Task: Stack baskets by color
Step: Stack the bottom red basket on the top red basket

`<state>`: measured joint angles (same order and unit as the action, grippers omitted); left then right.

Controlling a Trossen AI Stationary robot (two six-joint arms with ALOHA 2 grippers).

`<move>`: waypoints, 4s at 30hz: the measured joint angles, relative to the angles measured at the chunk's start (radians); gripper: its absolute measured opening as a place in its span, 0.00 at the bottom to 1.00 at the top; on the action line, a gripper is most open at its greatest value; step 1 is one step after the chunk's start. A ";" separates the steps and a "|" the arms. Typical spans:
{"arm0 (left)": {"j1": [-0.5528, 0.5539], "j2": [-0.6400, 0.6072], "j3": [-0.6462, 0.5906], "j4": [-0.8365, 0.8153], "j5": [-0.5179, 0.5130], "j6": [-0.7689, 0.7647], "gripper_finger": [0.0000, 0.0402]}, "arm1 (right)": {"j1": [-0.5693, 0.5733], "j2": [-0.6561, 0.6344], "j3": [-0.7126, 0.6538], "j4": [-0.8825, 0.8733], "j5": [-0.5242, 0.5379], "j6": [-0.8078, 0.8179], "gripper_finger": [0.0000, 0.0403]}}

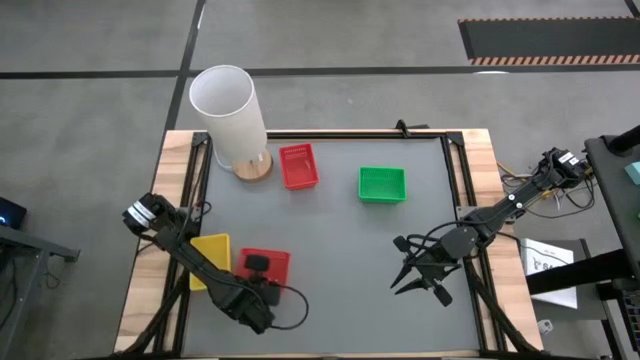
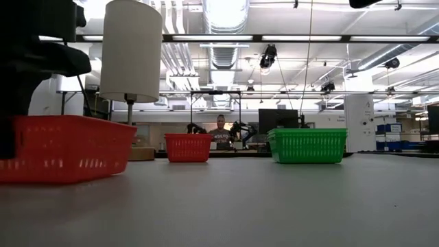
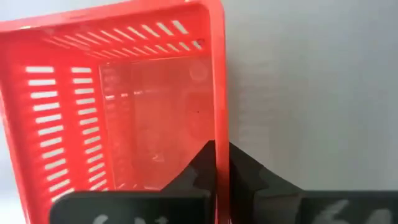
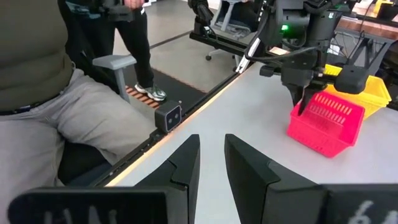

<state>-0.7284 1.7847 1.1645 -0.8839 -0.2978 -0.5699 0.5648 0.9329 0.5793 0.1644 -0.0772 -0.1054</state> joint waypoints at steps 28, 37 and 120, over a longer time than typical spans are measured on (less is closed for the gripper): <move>0.036 -0.056 0.000 0.360 -0.127 0.466 0.00 | -0.022 0.235 0.137 0.072 0.235 0.036 0.41; 0.051 -0.056 -0.005 0.385 -0.127 0.481 0.00 | -0.042 0.337 0.313 -0.121 0.233 -0.001 0.41; 0.153 -0.568 -0.400 1.015 -0.557 1.037 0.30 | -0.566 0.791 0.808 -0.517 0.025 -0.384 0.02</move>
<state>-0.5751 1.2171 0.7643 0.1306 -0.8547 0.4667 -0.0007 1.7241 1.3872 -0.3528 -0.0525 -0.4899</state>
